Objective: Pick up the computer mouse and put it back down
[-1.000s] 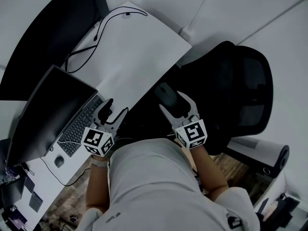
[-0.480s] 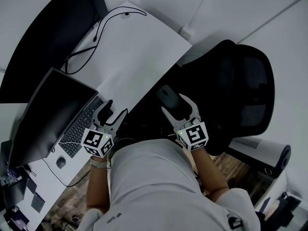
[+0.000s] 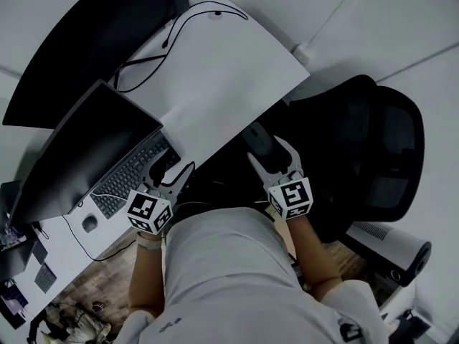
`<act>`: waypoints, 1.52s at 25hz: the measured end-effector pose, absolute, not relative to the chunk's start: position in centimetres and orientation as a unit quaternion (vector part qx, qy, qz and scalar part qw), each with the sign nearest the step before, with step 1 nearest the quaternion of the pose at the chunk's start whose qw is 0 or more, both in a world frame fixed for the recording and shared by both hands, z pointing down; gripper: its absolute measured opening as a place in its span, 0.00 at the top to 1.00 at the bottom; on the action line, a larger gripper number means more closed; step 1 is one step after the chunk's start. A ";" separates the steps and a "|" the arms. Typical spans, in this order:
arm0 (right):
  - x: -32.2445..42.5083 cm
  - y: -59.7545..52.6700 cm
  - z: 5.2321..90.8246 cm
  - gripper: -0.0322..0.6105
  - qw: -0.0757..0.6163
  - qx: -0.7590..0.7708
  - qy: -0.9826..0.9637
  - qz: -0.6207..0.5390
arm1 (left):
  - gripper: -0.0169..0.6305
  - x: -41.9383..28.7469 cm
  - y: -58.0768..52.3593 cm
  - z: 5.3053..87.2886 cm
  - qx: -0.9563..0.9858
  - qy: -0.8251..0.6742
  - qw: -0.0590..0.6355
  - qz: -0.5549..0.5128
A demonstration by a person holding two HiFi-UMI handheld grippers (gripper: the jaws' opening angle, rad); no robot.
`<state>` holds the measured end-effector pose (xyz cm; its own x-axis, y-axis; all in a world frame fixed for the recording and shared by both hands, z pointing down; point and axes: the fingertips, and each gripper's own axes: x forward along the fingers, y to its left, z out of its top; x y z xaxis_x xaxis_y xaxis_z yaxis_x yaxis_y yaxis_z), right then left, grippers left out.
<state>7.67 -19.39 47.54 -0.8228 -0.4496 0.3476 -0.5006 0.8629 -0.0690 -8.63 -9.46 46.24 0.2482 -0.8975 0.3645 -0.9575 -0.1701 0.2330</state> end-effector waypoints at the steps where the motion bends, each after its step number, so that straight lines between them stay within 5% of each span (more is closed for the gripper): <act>1: 7.2 -19.6 47.7 0.50 0.165 0.247 -0.952 0.078 | 0.55 -8.9 -9.2 46.3 0.758 -0.612 0.212 0.071; 38: -9.9 -24.1 63.5 0.50 0.336 0.156 -0.925 0.084 | 0.55 -18.3 1.2 49.6 0.632 -0.716 0.292 0.050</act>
